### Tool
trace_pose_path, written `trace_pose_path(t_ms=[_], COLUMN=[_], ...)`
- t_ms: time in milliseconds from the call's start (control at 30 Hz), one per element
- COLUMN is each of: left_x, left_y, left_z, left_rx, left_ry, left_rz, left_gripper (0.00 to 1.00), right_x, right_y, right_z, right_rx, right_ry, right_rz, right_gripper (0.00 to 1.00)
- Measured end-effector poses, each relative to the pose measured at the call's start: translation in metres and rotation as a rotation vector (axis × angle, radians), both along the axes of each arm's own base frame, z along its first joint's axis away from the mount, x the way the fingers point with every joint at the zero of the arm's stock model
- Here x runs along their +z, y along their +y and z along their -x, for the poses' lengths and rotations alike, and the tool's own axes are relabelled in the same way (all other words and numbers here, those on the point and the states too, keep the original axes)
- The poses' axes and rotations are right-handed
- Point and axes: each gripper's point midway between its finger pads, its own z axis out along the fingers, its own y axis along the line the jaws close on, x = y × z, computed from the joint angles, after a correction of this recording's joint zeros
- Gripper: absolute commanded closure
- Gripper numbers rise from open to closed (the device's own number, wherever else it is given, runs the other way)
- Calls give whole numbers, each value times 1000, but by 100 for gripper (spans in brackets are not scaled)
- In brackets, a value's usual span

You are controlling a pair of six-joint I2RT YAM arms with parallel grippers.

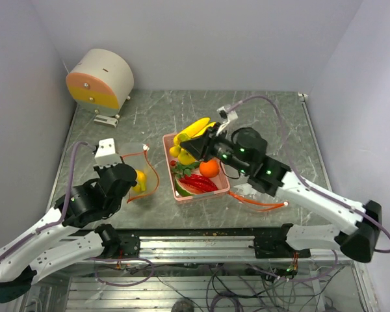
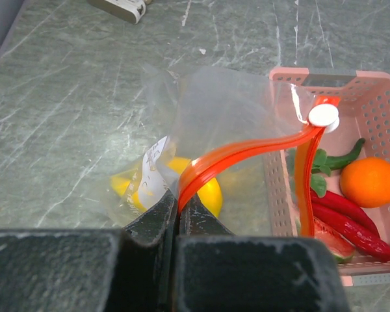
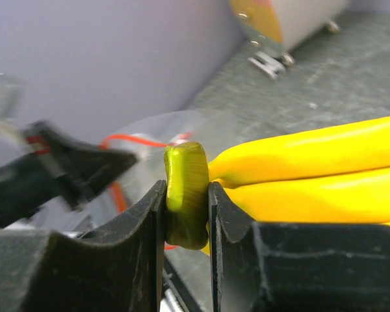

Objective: Place the food in the zip-top bag and seal the zipper
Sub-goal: Pick up the fake fruit from the bin, then place the fake fruit in the zipper food storage bag.

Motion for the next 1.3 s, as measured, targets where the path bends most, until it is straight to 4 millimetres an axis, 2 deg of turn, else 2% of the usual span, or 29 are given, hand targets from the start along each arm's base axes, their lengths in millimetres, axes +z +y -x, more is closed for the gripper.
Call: trace_pose_path(t_ms=[167,300,600,800,933,1067,1167,1300], left_x=[-5,-2,16,18,16,22,32,59], left_y=[-16,-29,-47,-56,-61,-62,-57,-53], left_z=[-6,-11,-20,-24,-25,-23,-19,-12], left_rx=[-37,-75,-131,-149,-175,-197,-206,-239], left_ry=[2,-16,-71,-81,-83,-102,-128,-188], left_rz=[21,57,98,103,108,119,134,191], left_gripper=[93,93,93,93,93,93,93,93], right_x=[63,93,94,100,101,98,98,97], right_y=[-12,-18,-20,-28,-34,-39,-42,-48], right_z=[48,82,148,183,198,208,214,221], right_rx=[191,340,707,932,1036,1112,1156,1203], right_ry=[-118,-193,-188,-197,-208,-222,-234,-258], right_rz=[-163,-266,-399,-493,-528,-549,-559,-567], right_gripper=[97,97,99,100,100,100,100,100])
